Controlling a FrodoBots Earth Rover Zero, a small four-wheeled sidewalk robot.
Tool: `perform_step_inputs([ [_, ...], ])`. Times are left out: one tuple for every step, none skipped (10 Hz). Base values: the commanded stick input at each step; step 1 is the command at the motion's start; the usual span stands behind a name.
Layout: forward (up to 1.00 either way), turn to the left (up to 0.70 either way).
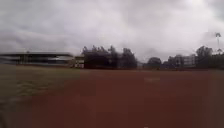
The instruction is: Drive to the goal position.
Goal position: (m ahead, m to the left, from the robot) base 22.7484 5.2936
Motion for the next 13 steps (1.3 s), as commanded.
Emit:
perform_step_inputs([
  [0.70, 0.00],
  [0.70, 0.00],
  [0.70, 0.00],
  [0.70, 0.00],
  [0.70, 0.00],
  [0.70, 0.00],
  [0.70, 0.00],
  [0.70, 0.00],
  [0.70, 0.00],
  [0.70, 0.00],
  [0.70, 0.00],
  [0.70, 0.00],
  [0.70, 0.00],
])
